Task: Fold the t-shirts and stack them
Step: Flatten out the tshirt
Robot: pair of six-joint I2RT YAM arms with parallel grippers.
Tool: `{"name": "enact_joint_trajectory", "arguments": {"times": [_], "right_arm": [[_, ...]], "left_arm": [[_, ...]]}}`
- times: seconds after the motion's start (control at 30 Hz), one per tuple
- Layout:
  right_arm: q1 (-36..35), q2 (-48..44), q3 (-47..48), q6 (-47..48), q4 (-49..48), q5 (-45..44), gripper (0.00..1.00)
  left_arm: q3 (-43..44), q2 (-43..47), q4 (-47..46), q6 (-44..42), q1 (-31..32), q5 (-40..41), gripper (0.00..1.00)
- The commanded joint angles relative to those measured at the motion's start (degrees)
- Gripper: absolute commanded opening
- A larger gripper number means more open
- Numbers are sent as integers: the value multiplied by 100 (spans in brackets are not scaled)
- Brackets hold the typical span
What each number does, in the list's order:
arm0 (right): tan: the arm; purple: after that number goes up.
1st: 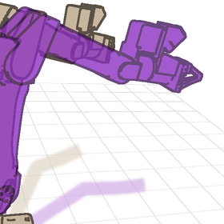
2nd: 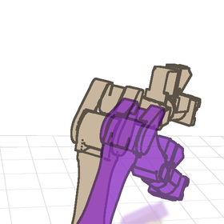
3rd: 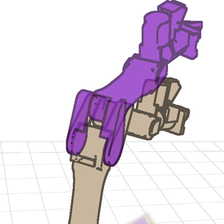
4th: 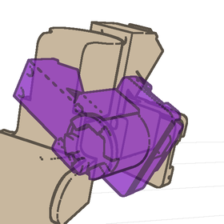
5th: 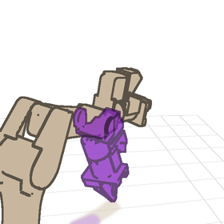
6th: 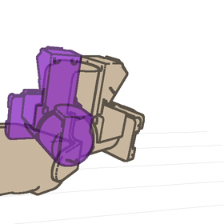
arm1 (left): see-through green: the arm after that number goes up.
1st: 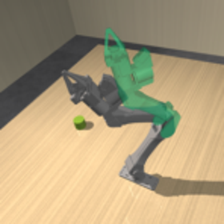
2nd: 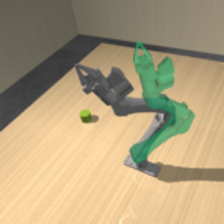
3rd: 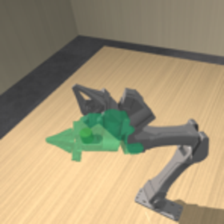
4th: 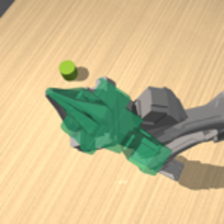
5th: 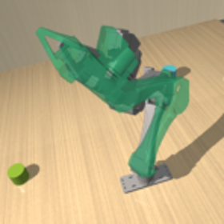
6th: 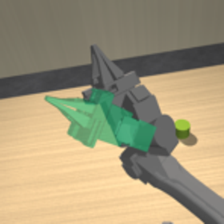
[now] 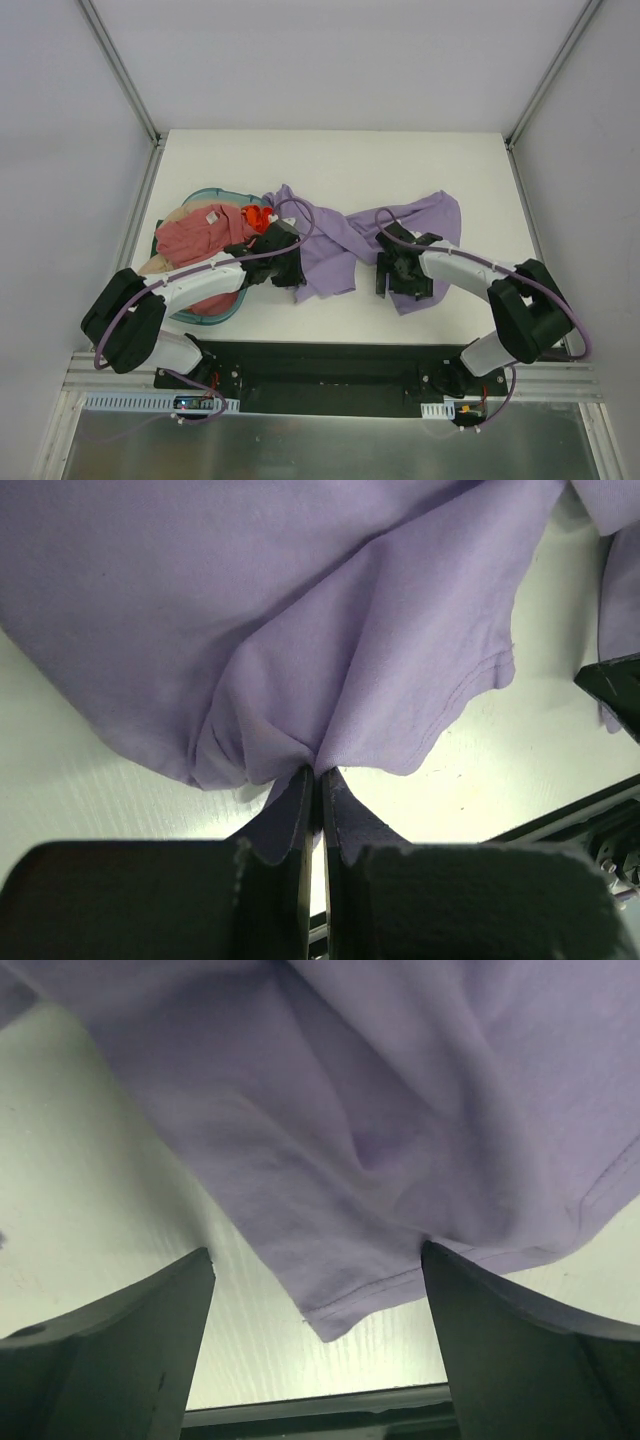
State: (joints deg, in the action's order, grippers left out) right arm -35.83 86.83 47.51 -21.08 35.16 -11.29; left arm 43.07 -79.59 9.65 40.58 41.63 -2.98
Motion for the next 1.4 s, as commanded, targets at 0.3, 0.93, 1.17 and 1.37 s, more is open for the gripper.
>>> {"name": "enact_joint_trajectory", "arguments": {"times": [0.3, 0.93, 1.17, 1.37], "right_arm": [[-222, 238, -883, -950, -606, 162, 57], [146, -2465, 616, 33, 895, -1041, 1], [999, -3585, 3111, 587, 1966, -1612, 0], [1017, -3445, 5801, 956, 3092, -2552, 1]], "left_arm": [[-167, 5, -95, 267, 3, -97, 0], [903, 1145, 467, -155, 3, 1043, 0], [2204, 2833, 854, -875, 3, 2213, 0], [3198, 3731, 942, -1403, 3, 2460, 0]]}}
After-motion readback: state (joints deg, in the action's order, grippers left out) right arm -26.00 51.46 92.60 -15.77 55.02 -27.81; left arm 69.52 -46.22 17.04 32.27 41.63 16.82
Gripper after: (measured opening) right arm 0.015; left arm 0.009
